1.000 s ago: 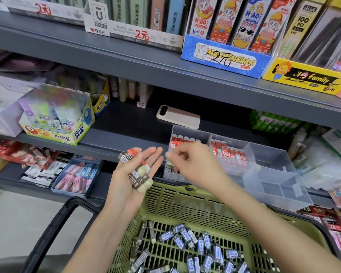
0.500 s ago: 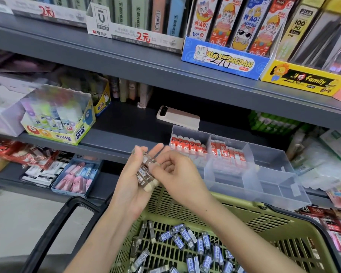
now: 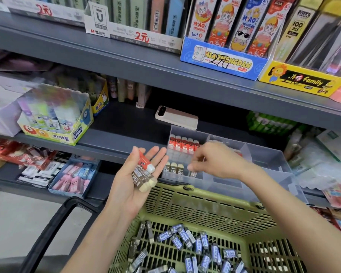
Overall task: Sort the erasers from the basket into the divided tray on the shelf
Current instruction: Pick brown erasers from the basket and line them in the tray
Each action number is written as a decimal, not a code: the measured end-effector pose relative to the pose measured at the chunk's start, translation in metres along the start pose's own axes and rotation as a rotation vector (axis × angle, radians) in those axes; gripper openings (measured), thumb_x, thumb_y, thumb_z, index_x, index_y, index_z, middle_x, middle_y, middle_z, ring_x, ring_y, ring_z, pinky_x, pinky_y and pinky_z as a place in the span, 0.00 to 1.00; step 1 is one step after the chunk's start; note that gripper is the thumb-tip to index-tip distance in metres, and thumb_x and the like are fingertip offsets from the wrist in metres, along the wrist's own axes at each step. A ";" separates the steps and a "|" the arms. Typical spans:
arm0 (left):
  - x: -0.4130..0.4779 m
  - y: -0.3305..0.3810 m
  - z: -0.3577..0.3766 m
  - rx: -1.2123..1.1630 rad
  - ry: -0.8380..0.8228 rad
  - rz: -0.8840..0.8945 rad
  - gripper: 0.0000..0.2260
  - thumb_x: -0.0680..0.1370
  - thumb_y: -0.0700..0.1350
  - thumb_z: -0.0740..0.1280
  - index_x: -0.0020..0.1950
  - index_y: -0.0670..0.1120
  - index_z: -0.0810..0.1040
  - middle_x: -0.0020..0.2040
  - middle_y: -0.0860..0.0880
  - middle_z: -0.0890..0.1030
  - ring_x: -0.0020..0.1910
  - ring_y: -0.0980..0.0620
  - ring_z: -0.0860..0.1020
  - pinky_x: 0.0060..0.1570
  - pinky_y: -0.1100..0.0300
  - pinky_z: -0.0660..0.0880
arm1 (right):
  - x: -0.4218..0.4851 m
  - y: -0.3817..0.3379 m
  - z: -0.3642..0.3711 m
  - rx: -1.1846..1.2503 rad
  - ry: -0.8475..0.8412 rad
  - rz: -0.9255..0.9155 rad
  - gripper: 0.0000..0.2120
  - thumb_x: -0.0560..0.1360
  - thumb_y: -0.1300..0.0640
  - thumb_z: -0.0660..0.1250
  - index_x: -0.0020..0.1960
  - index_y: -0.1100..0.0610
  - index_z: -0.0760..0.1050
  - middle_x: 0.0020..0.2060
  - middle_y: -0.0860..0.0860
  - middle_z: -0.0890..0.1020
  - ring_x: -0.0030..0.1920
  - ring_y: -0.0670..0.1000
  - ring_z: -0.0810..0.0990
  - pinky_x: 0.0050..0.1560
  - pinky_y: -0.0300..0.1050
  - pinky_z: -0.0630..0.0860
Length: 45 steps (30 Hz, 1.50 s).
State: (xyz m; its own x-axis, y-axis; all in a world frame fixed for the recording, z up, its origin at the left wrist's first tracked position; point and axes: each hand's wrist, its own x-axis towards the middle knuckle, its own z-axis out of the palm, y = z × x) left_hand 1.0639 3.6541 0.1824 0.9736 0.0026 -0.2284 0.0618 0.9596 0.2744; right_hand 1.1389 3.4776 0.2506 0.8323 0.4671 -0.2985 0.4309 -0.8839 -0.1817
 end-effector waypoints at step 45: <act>-0.009 -0.001 0.004 0.166 -0.138 -0.029 0.10 0.77 0.44 0.59 0.53 0.42 0.74 0.62 0.42 0.79 0.59 0.44 0.79 0.46 0.51 0.80 | -0.012 -0.077 0.045 0.635 0.343 -0.016 0.06 0.72 0.53 0.69 0.36 0.51 0.77 0.29 0.47 0.78 0.28 0.41 0.71 0.37 0.41 0.74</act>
State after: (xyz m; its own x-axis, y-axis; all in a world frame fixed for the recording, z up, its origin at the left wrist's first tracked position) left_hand 1.0558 3.6517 0.1878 0.9910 -0.0742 -0.1112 0.1147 0.8992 0.4222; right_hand 1.0802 3.5409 0.2255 0.9349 0.3549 0.0009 0.2454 -0.6447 -0.7240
